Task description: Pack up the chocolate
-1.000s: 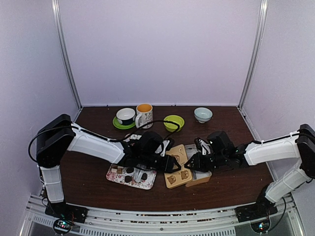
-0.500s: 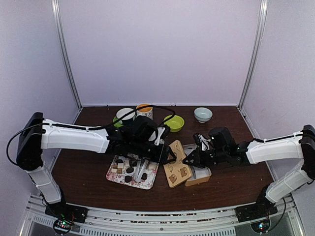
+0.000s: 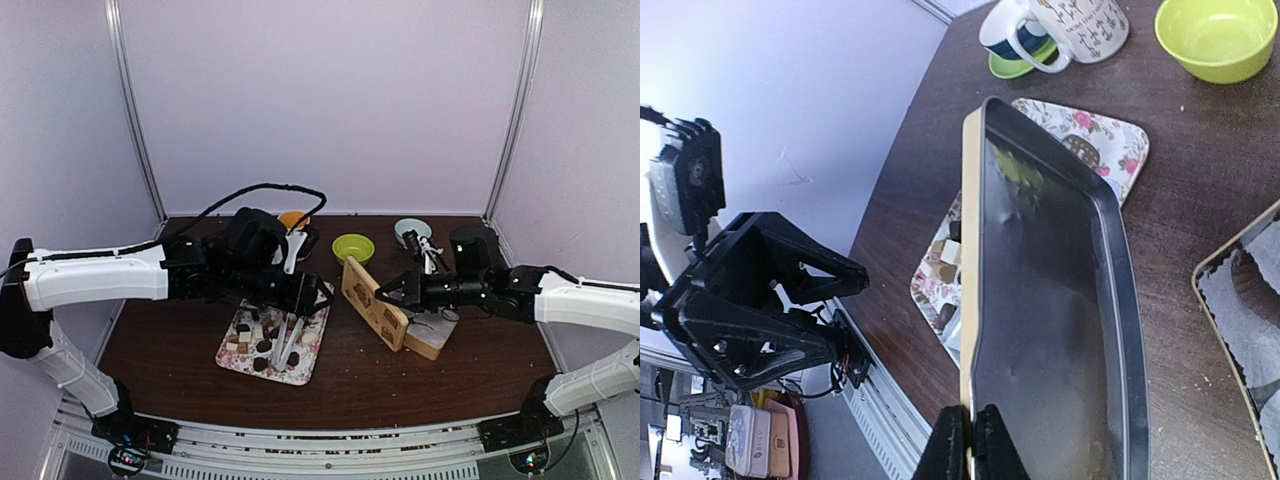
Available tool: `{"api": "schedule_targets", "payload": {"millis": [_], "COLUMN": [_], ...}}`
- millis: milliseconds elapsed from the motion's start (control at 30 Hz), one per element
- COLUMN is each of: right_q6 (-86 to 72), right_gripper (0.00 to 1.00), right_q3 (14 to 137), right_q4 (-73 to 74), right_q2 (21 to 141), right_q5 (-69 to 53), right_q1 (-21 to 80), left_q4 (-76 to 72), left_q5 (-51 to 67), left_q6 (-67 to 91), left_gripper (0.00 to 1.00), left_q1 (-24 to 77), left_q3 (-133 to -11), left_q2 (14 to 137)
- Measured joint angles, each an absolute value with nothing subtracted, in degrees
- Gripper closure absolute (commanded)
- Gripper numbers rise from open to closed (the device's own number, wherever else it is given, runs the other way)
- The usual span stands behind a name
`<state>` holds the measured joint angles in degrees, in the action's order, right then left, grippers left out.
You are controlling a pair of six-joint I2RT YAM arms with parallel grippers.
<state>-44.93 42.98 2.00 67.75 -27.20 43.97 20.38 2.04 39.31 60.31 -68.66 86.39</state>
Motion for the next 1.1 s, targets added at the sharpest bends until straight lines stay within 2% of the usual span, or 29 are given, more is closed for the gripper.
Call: {"api": "schedule_targets", "payload": {"millis": [167, 300, 467, 600, 800, 1100], "right_q6": [-44.0, -38.7, -28.4, -22.8, -18.5, -13.3], "right_gripper": [1.0, 1.0, 1.0, 1.0, 1.0, 1.0], "right_q3": [46.0, 52.7, 63.0, 64.4, 64.0, 64.3], "right_q4": [5.6, 15.9, 30.8, 39.1, 43.9, 42.4], "right_q2": [64.8, 62.9, 61.6, 62.2, 72.4, 88.6], "right_q5": [-26.7, -21.4, -4.0, 11.4, 22.8, 21.5], "right_q1": [43.9, 43.5, 42.2, 40.2, 35.5, 27.0], "left_q4": [21.5, 21.5, 21.6, 21.6, 21.6, 21.6], "left_q5": [0.1, -0.6, -1.1, -1.3, -1.6, -2.9], "left_q6": [39.0, 39.0, 39.0, 39.0, 39.0, 39.0], "left_gripper": [0.47, 0.47, 0.47, 0.47, 0.48, 0.48], "left_q1": [60.3, 60.3, 60.3, 60.3, 60.3, 60.3], "left_q3": [-68.7, -68.6, -68.0, -67.3, -66.2, -65.8], "left_q2": [84.1, 83.7, 83.5, 83.4, 83.4, 82.9]}}
